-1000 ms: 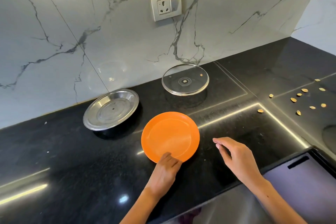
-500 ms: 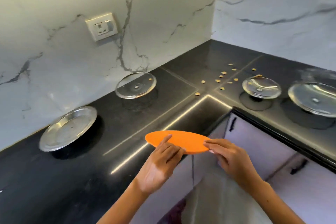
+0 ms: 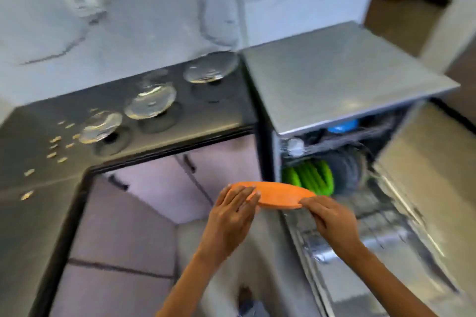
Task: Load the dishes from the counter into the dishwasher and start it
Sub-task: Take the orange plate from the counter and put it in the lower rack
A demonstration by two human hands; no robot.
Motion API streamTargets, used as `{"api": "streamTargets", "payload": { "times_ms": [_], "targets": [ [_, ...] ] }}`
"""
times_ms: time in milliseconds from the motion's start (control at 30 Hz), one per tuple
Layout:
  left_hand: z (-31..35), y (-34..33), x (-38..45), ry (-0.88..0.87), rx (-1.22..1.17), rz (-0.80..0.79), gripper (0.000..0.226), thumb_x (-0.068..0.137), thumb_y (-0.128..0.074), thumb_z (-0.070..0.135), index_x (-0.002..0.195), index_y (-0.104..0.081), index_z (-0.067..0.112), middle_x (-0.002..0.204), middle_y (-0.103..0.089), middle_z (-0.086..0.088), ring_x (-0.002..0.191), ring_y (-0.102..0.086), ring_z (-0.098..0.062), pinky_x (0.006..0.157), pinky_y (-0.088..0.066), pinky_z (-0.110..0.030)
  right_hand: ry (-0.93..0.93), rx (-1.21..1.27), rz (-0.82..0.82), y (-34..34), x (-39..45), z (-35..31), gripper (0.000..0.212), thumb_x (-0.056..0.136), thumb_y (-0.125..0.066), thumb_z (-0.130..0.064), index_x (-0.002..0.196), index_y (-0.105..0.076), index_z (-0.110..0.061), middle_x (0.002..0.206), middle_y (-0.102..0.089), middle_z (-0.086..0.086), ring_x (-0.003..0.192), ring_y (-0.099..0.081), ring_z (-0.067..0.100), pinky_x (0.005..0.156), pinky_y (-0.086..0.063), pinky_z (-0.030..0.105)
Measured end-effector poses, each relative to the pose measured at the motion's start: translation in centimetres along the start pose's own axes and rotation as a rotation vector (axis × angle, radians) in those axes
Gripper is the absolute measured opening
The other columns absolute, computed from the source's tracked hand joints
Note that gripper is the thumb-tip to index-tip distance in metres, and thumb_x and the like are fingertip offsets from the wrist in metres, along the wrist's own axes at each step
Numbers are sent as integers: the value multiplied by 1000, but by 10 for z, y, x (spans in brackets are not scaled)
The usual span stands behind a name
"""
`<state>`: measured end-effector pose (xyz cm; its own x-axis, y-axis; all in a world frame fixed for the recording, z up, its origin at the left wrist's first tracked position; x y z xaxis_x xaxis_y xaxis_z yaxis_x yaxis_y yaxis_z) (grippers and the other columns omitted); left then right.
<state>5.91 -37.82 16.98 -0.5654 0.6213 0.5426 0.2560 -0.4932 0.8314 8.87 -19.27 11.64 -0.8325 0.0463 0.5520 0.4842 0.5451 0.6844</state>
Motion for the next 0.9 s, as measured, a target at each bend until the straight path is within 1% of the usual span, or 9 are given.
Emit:
{"api": "streamTargets", "payload": {
  "times_ms": [133,167,233,300,400,533,700,800,900],
  "targets": [
    [70,-103,45,-90,-192,-244,33,95,-46,20,120,-63,6,132,-56,-13,124,-48,-26,106,-33,-42,-273,-207,105,73,-70,92,23,74,-58,-4,87,-75,-12,87,-73,3,77,-68,21,53,-51,27],
    [84,-129,53,-103,-217,-315,35,95,-45,21,121,-63,6,135,-54,-12,127,-46,-25,106,-32,-42,-343,-258,123,86,-86,111,23,72,-62,1,86,-75,-11,85,-73,4,73,-69,23,50,-51,27],
    [109,-180,64,-142,-229,-448,39,96,-41,24,124,-62,7,139,-50,-11,128,-46,-26,107,-31,-43,-514,-309,136,102,-120,148,36,60,-76,12,87,-75,-12,82,-73,7,67,-70,26,47,-53,30],
    [133,-233,73,-201,-240,-552,41,97,-38,26,125,-61,7,141,-48,-11,128,-46,-27,107,-30,-44,-664,-350,162,112,-151,182,39,59,-80,11,89,-75,-13,81,-73,8,65,-70,28,45,-53,34],
    [154,-308,81,-253,-285,-646,44,98,-35,29,130,-56,7,144,-46,-9,131,-43,-25,108,-29,-43,-782,-431,205,115,-184,218,37,59,-82,9,88,-75,-13,80,-73,8,62,-69,27,44,-51,31],
    [155,-424,86,-269,-265,-735,49,99,-31,34,135,-52,8,144,-44,-10,133,-41,-25,108,-27,-42,-959,-434,248,89,-219,282,37,59,-82,8,87,-75,-16,81,-73,3,63,-69,26,45,-53,33],
    [139,-561,100,-327,-179,-834,59,99,-22,42,127,-58,5,138,-51,-14,127,-49,-30,103,-37,-52,-1058,-411,297,37,-235,372,30,68,-78,6,88,-75,-16,87,-74,0,71,-71,21,57,-48,24],
    [130,-629,117,-413,-105,-898,54,96,-33,37,134,-50,3,144,-43,-16,133,-40,-31,111,-26,-48,-1061,-401,343,10,-222,422,28,71,-76,5,90,-75,-14,84,-74,4,68,-70,25,53,-54,30],
    [124,-683,140,-536,65,-961,57,101,-29,36,149,-21,6,156,-17,-12,145,-14,-25,118,-6,-41,-1050,-381,380,-8,-201,466,26,71,-75,5,90,-74,-12,78,-73,6,63,-69,26,54,-53,30]
  ]
}}
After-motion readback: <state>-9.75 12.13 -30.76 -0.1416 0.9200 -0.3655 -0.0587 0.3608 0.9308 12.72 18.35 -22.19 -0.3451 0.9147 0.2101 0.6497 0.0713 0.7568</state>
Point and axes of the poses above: each hand's wrist, its own x-axis towards the middle knuckle, its own y-axis out of the back of the hand, z = x × y, the point moved 10 cm from there along x, towards the middle knuckle
